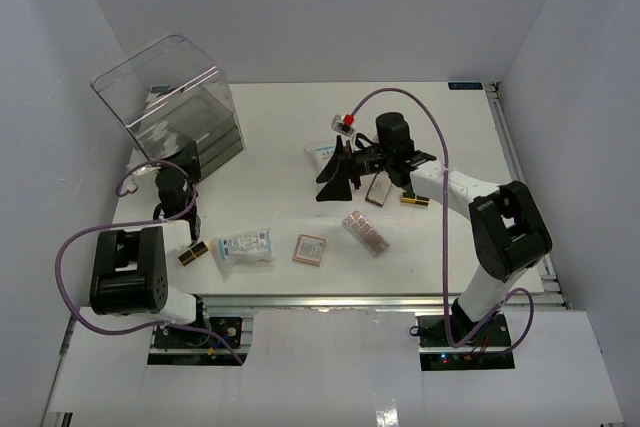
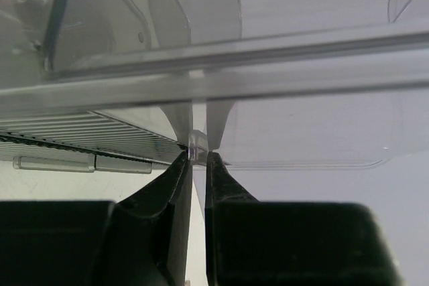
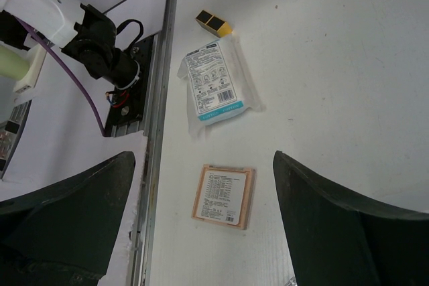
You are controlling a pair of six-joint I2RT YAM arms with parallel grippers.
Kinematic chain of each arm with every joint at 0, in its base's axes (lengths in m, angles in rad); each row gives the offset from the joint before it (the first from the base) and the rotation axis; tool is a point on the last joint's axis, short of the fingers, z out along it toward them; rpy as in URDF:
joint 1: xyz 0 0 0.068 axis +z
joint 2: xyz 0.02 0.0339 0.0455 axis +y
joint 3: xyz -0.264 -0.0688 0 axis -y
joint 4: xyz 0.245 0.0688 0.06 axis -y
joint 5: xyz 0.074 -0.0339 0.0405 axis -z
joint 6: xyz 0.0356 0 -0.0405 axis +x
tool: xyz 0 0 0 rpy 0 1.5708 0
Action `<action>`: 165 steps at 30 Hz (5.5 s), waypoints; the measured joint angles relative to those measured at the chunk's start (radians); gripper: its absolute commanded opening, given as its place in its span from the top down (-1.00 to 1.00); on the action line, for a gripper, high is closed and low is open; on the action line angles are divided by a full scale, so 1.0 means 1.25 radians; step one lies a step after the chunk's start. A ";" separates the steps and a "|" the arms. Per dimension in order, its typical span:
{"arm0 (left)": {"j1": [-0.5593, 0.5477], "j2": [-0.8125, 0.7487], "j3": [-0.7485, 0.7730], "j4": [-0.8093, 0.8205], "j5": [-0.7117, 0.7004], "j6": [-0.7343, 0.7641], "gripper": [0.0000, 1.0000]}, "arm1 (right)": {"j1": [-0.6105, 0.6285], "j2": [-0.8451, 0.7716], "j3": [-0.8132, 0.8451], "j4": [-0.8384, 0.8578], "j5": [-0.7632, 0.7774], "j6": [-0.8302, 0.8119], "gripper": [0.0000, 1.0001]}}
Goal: Organize the makeup
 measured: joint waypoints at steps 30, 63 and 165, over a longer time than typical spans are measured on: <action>0.013 -0.380 -0.141 -0.105 0.158 -0.029 1.00 | 0.064 0.198 0.371 0.066 0.074 0.227 -0.80; 0.015 -0.544 -0.180 -0.203 0.256 -0.035 1.00 | 0.151 0.520 0.686 0.348 0.179 0.543 -0.96; -0.024 -0.651 0.009 -0.333 0.149 0.322 0.18 | 0.444 0.145 0.212 -0.356 0.523 -0.721 -0.80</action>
